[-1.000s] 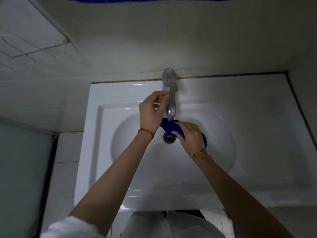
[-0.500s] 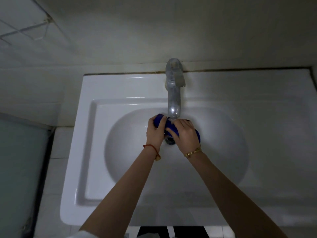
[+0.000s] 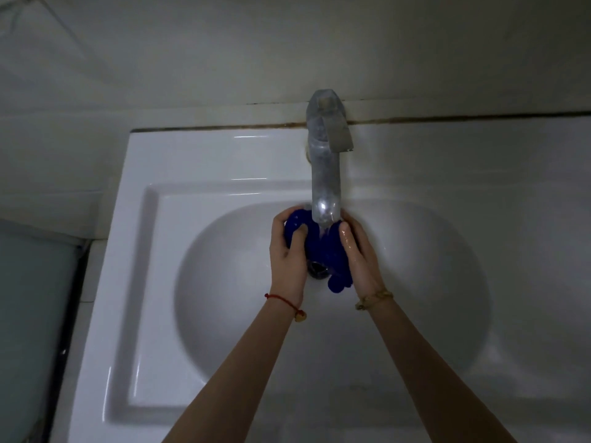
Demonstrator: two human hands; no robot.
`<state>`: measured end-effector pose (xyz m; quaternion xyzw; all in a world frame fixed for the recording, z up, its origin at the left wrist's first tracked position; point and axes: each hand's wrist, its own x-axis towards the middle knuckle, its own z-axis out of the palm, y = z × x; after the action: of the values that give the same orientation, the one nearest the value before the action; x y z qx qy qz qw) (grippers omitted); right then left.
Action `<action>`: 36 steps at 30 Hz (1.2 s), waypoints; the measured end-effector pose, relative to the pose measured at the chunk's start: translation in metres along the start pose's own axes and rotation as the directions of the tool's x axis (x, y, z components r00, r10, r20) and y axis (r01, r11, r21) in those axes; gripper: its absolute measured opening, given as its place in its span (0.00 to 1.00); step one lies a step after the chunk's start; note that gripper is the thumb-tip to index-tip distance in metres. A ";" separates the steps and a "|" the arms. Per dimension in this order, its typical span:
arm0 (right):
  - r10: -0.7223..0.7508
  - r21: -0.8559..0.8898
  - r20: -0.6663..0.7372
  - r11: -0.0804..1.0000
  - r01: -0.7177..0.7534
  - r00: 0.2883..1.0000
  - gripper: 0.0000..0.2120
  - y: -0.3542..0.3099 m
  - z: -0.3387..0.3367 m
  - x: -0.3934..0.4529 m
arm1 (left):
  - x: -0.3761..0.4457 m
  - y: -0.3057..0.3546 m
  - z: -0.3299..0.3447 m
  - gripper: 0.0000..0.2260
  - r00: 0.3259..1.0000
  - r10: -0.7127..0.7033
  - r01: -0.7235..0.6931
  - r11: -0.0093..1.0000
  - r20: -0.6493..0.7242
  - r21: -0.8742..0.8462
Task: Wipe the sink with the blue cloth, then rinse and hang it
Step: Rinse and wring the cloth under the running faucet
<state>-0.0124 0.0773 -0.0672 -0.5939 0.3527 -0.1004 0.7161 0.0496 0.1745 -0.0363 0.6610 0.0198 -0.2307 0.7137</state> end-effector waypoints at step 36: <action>0.277 0.114 -0.097 0.957 -0.266 0.956 0.19 -0.006 0.016 0.001 | 0.008 0.002 0.007 0.08 0.983 0.170 -0.160 0.979 -0.066 0.129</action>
<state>0.0001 0.0880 -0.0614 -0.4968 0.4650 -0.0516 0.7309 0.0560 0.1657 -0.0366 0.7115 -0.0219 -0.1457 0.6870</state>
